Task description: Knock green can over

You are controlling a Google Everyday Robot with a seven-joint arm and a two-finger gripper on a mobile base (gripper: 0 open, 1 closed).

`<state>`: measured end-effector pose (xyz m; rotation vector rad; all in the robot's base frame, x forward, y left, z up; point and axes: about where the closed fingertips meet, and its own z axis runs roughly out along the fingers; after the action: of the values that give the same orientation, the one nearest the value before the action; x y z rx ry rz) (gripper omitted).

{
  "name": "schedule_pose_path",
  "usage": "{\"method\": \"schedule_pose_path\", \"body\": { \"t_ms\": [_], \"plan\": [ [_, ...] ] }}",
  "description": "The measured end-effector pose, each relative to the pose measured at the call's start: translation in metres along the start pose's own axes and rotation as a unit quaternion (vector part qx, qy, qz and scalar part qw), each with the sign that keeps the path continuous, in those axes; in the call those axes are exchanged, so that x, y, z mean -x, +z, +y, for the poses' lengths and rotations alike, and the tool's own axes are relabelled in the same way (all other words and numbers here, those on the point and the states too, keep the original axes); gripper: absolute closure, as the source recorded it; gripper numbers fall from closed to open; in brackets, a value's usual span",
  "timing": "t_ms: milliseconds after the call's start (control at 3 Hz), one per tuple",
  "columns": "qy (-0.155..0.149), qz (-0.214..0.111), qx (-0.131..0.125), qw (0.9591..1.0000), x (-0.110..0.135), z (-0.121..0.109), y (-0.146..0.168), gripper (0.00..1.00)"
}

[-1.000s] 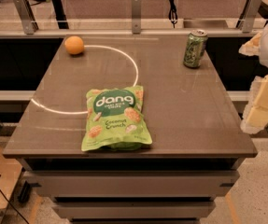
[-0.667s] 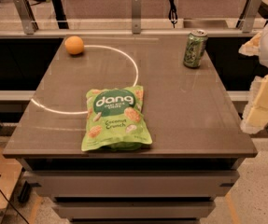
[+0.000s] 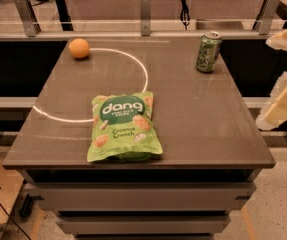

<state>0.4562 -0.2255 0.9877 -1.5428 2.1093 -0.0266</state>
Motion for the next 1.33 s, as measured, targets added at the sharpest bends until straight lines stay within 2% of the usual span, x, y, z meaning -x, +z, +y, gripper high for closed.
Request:
{"method": "schedule_pose_path", "body": {
  "t_ms": [333, 667, 1000, 1333],
  "plan": [
    [0.002, -0.078, -0.039, 0.9962, 0.018, -0.034, 0.002, 0.00],
    [0.001, -0.081, -0.042, 0.9958, 0.022, -0.034, 0.000, 0.00],
    [0.015, -0.077, -0.037, 0.9963, 0.019, -0.031, 0.004, 0.00],
    [0.056, -0.105, -0.042, 0.9921, 0.028, -0.043, 0.025, 0.00]
  ]
}}
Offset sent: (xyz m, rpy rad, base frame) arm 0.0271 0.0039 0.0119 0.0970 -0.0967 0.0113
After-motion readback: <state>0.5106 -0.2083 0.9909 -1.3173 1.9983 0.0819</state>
